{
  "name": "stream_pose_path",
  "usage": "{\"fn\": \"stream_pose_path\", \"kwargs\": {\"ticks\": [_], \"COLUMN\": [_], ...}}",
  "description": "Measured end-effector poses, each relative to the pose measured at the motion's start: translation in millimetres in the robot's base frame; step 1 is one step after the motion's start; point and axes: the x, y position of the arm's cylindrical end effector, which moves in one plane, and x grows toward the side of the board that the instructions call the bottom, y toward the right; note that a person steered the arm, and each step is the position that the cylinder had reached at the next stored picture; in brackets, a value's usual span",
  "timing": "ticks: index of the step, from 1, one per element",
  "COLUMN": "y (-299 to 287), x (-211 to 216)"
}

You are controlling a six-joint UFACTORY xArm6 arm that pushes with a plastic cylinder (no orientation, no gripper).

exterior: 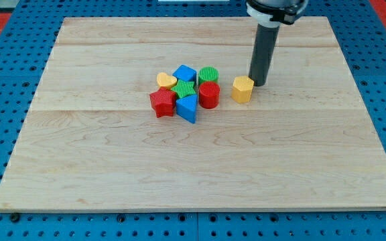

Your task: Push the hexagon into the circles

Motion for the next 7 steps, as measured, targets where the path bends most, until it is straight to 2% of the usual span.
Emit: {"fn": "stream_pose_path", "kwargs": {"ticks": [1,2,3,6,7], "y": [22.8,-13.4,-53.0,-46.0,-11.9], "x": [19.1,22.6,-3.9,1.5,-9.6]}}
